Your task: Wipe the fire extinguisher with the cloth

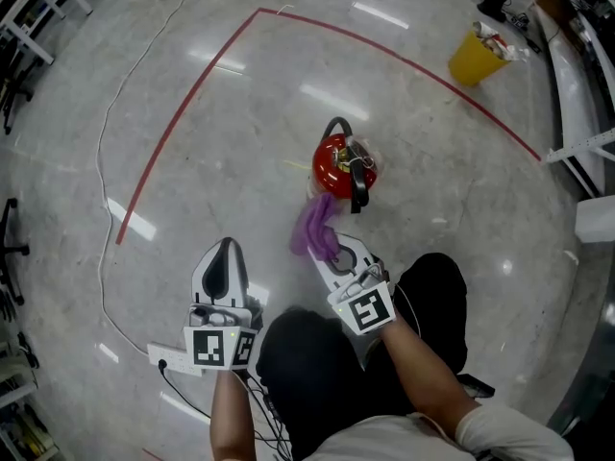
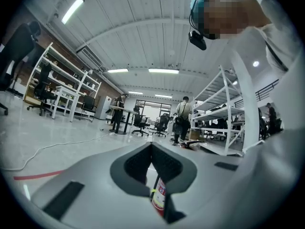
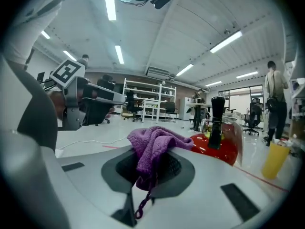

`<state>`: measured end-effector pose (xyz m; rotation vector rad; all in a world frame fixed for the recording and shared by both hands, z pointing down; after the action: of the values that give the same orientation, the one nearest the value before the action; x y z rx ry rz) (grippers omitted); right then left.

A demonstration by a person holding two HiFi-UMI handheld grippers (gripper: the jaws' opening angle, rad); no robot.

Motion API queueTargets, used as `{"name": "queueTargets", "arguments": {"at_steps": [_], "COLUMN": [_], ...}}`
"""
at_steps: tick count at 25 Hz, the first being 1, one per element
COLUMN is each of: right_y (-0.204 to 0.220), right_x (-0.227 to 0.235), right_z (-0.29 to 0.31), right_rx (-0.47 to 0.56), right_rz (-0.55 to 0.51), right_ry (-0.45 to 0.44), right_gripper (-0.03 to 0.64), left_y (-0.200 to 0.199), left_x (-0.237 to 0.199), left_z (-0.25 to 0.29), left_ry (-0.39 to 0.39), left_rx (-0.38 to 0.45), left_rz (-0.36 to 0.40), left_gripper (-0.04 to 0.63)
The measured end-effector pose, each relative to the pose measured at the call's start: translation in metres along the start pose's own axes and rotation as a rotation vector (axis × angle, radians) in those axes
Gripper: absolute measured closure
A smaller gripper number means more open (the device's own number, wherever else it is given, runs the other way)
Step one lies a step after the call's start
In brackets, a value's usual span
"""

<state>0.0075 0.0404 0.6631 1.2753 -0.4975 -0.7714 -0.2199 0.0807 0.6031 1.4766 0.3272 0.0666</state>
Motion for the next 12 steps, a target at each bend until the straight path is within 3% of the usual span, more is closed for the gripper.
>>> {"name": "queueTargets", "arguments": {"at_steps": [4,12], "right_y": [0.008,0.042], "right_x": [0.009,0.032], "right_z": [0.022,0.053], "right_rx": [-0.009,-0.069], "right_rz": [-0.02,0.042], "right_ry": [-0.038,0.017], "right_gripper": [0.568,0.568], "left_y": [0.003,0.013], "left_x": [-0.005,-0.011], "left_z": [-0.001,0.003], "left_ry": [-0.004,0.002], "left_rx": [0.004,-0.012], "left_rz": [-0.011,-0.032], "left_gripper": [0.591,0.591]}}
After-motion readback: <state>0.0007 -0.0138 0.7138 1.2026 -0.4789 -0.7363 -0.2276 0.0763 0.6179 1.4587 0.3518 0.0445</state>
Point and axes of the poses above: the fingertips, and each gripper's own axes: z forward along the fingers, x to its right, y out of its underside, the point moved 10 cm from there along -z, backward along the fingers, and after that the axes turned 2 degrees about y, right-handed, at the moved point
